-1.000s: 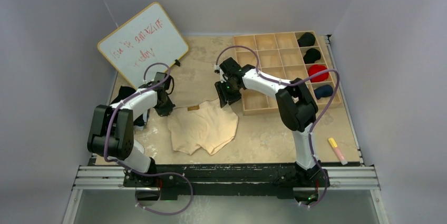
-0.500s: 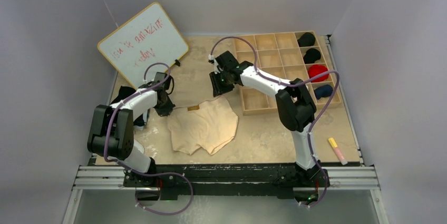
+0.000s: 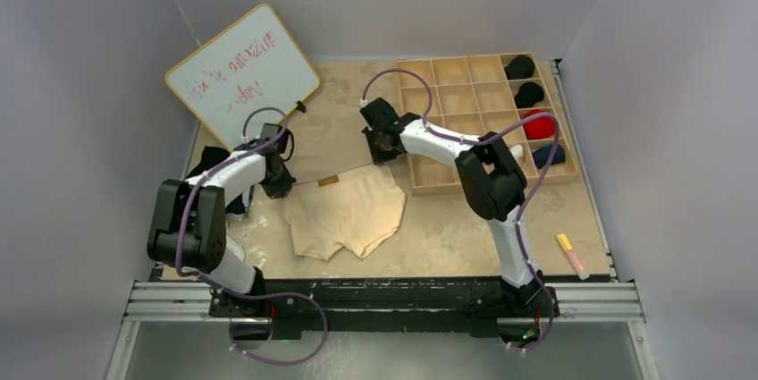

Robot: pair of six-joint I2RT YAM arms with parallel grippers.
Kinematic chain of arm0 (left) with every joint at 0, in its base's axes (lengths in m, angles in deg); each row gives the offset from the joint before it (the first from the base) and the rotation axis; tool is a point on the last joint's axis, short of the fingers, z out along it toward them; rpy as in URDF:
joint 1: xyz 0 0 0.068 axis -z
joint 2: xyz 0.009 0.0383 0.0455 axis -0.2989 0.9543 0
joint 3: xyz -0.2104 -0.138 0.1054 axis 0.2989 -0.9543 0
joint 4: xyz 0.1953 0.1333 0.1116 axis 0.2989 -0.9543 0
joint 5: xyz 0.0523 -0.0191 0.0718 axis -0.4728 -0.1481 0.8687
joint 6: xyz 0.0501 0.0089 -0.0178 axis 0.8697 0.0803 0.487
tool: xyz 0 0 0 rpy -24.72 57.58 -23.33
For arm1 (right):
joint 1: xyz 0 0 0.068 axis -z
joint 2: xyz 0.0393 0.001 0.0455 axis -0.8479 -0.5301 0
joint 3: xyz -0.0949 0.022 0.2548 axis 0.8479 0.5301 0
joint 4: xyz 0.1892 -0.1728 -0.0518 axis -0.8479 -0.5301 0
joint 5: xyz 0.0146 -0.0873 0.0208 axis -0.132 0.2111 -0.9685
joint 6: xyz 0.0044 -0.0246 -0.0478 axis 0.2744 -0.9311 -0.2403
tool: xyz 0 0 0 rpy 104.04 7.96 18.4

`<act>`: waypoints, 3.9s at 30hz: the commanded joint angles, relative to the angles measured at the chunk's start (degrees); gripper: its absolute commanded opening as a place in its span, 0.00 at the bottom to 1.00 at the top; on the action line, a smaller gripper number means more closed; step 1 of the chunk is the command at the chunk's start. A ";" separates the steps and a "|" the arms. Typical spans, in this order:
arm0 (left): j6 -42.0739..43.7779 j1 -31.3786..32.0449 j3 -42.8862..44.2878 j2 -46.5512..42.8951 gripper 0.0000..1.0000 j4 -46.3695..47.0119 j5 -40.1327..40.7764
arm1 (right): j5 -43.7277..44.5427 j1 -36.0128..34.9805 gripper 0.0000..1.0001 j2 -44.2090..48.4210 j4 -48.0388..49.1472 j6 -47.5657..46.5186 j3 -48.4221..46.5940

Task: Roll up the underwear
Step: Flatten out the underwear at the center of the board.

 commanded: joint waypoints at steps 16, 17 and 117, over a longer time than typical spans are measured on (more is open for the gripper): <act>1.67 -2.29 0.14 -14.33 0.63 -3.97 -8.78 | -16.93 -0.11 0.58 19.12 12.46 -5.37 12.33; 1.40 -2.29 -1.17 -16.79 0.65 -3.67 -10.36 | -17.80 -0.13 0.62 20.90 14.35 -3.87 15.15; -24.35 -5.54 -13.18 -54.19 0.70 -22.37 -9.98 | -27.99 -15.26 0.36 -20.17 6.46 -14.74 -28.40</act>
